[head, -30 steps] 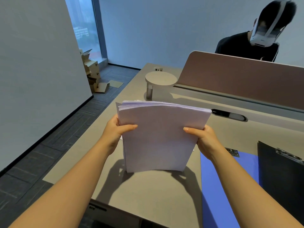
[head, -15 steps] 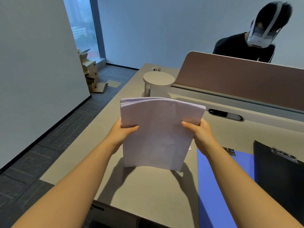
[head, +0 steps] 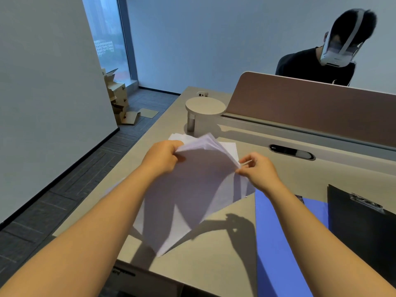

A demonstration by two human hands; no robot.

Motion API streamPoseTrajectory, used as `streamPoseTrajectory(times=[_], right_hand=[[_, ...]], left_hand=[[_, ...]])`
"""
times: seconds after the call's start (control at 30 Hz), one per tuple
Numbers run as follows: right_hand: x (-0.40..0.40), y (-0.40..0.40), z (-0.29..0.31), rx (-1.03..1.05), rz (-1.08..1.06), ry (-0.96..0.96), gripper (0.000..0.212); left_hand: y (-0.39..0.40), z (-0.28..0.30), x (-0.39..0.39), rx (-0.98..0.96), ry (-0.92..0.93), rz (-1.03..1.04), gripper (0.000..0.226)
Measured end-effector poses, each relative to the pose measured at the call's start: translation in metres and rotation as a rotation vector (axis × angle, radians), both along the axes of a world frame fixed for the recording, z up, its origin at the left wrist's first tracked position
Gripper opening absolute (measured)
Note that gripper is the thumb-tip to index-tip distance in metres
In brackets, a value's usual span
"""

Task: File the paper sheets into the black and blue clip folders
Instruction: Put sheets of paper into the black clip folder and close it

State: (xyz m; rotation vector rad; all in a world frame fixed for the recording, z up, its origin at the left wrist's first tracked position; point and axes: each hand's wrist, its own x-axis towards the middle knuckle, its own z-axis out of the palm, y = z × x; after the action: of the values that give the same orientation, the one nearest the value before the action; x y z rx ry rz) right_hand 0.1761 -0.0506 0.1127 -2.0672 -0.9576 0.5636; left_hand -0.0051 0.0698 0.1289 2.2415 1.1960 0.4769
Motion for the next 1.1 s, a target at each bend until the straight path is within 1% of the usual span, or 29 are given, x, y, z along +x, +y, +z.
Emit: streamPoseTrajectory(times=[0.07, 0.13, 0.2, 0.27, 0.3, 0.37, 0.4, 0.47, 0.53, 0.57, 0.6, 0.67, 0.7, 0.73, 0.8, 0.93, 1.0, 1.07, 1.1], right_hand=[[-0.004, -0.001, -0.002, -0.021, 0.133, 0.058, 0.021], [-0.013, -0.001, -0.006, -0.027, 0.259, 0.094, 0.016], [-0.018, 0.001, -0.012, -0.021, 0.275, 0.093, 0.01], [-0.019, 0.002, -0.02, 0.02, 0.205, 0.084, 0.014], [-0.019, 0.0, -0.022, 0.044, 0.161, 0.085, 0.014], [-0.016, -0.005, -0.024, 0.097, 0.064, 0.14, 0.016], [-0.013, -0.008, -0.026, 0.132, 0.016, 0.208, 0.017], [-0.008, -0.014, -0.029, 0.188, -0.063, 0.376, 0.017], [-0.005, -0.019, -0.035, 0.186, -0.11, 0.497, 0.016], [-0.004, -0.02, -0.038, 0.176, -0.124, 0.524, 0.016], [-0.003, -0.021, -0.04, 0.176, -0.134, 0.544, 0.016], [-0.001, -0.022, -0.042, 0.19, -0.153, 0.548, 0.015], [-0.001, -0.022, -0.042, 0.196, -0.163, 0.522, 0.015], [-0.002, -0.021, -0.042, 0.207, -0.171, 0.49, 0.014], [-0.005, -0.019, -0.04, 0.248, -0.174, 0.446, 0.016], [-0.009, -0.01, -0.038, 0.319, -0.199, 0.454, 0.027], [-0.006, -0.009, -0.039, 0.314, -0.204, 0.466, 0.032], [-0.001, -0.013, -0.047, 0.276, -0.197, 0.463, 0.034], [0.001, -0.016, -0.051, 0.251, -0.201, 0.464, 0.035]], left_hand=[[-0.004, -0.004, 0.004, -0.006, 0.064, -0.075, 0.014], [-0.009, -0.008, 0.008, -0.026, 0.089, -0.126, 0.011], [-0.014, -0.014, 0.01, -0.064, 0.052, -0.127, 0.007], [-0.015, -0.023, 0.008, -0.066, -0.037, -0.025, 0.005], [-0.013, -0.029, 0.005, -0.032, -0.068, 0.062, 0.014], [-0.01, -0.04, -0.006, -0.01, -0.041, 0.265, 0.056], [-0.009, -0.044, -0.012, -0.039, -0.05, 0.377, 0.075], [-0.007, -0.049, -0.024, -0.177, -0.18, 0.601, 0.101], [-0.002, -0.058, -0.033, -0.355, -0.34, 0.737, 0.114], [0.001, -0.062, -0.036, -0.432, -0.427, 0.745, 0.112], [0.005, -0.067, -0.039, -0.493, -0.516, 0.722, 0.103], [0.011, -0.07, -0.044, -0.547, -0.617, 0.669, 0.07], [0.014, -0.068, -0.047, -0.556, -0.643, 0.66, 0.057], [0.015, -0.065, -0.047, -0.555, -0.665, 0.655, 0.049], [0.017, -0.057, -0.046, -0.524, -0.719, 0.625, 0.043], [0.01, -0.047, -0.038, -0.391, -0.823, 0.528, 0.04], [0.007, -0.052, -0.038, -0.349, -0.816, 0.485, 0.035], [0.005, -0.061, -0.041, -0.367, -0.775, 0.44, 0.021], [0.006, -0.067, -0.044, -0.39, -0.75, 0.425, 0.02]])
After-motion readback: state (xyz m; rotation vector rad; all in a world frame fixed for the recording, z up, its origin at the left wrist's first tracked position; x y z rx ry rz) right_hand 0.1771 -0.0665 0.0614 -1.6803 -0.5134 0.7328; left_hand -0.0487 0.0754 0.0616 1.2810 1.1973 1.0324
